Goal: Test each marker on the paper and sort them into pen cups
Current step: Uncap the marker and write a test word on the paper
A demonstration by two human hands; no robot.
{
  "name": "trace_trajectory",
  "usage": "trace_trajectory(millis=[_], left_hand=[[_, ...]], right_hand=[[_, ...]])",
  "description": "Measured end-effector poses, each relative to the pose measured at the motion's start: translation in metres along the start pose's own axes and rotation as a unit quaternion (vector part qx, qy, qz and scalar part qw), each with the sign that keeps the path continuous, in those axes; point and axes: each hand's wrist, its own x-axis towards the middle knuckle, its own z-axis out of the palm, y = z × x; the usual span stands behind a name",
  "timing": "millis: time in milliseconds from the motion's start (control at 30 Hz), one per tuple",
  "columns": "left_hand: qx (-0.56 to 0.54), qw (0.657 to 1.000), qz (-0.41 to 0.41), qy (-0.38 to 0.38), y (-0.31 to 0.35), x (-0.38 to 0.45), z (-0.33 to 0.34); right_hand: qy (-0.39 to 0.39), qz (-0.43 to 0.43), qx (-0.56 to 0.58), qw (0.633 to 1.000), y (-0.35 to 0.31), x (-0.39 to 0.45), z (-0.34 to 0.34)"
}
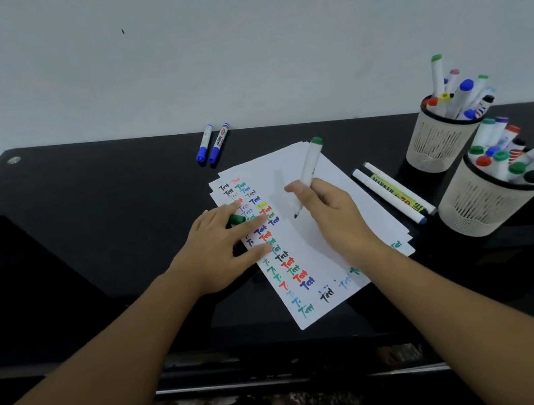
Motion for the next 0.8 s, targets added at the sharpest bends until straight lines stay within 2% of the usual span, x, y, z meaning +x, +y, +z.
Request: trace_trajectory(millis=[133, 367, 500, 800], left_hand=[[-0.001, 1.0, -0.007, 0.008, 0.001, -0.001, 0.002], [-0.009, 1.0, -0.017, 0.008, -0.002, 0.0, 0.004], [-0.007, 1.0, -0.02, 0.007, -0.002, 0.002, 0.003], [-0.01, 1.0, -0.022, 0.017, -0.002, 0.001, 0.005]], right_hand=[[-0.015, 0.001, 0.011, 1.0, 0.008, -0.01, 0.004], [-0.046, 0.0, -0.061, 0.997, 0.013, -0.012, 0.008], [-0.046, -0.037, -0.114, 0.992, 0.018, -0.009, 0.007], [-0.061, -0.02, -0.104, 0.992, 0.021, -0.007, 0.008]])
